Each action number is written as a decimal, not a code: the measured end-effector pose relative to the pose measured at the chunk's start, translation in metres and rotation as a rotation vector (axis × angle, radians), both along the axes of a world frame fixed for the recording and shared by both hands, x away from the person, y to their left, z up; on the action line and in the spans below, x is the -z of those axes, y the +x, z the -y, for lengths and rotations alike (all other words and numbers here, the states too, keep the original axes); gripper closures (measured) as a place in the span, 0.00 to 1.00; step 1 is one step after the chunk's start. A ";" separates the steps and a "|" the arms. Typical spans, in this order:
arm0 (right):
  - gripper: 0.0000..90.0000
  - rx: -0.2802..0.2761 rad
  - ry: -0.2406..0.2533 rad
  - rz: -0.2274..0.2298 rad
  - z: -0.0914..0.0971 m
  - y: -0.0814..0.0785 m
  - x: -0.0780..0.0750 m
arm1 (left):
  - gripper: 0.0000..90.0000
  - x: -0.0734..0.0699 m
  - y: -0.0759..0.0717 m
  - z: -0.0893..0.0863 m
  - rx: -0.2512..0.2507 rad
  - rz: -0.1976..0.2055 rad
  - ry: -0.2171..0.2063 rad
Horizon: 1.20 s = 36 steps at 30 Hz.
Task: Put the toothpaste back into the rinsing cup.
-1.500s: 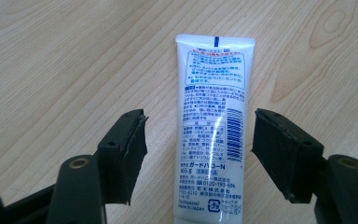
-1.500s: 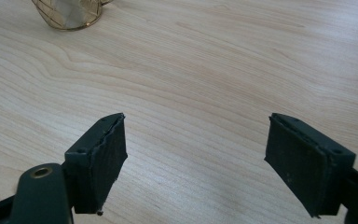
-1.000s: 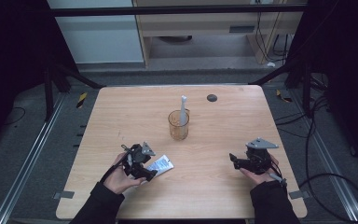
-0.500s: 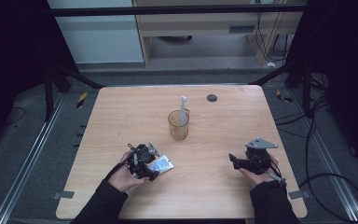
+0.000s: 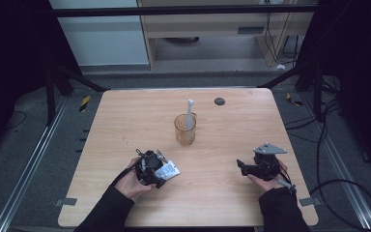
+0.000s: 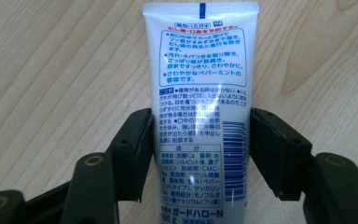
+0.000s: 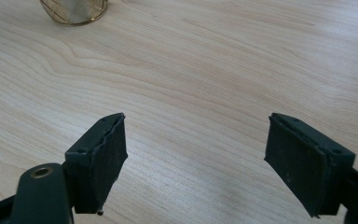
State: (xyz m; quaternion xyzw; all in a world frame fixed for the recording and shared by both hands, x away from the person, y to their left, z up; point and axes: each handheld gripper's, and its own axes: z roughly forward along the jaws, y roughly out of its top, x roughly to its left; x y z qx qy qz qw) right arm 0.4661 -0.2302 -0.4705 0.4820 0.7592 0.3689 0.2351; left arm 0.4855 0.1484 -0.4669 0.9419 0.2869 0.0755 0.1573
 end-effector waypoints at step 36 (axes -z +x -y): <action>0.23 0.006 -0.010 -0.001 0.003 0.000 0.001 | 0.76 -0.033 -0.009 -0.021 -0.104 0.048 -0.195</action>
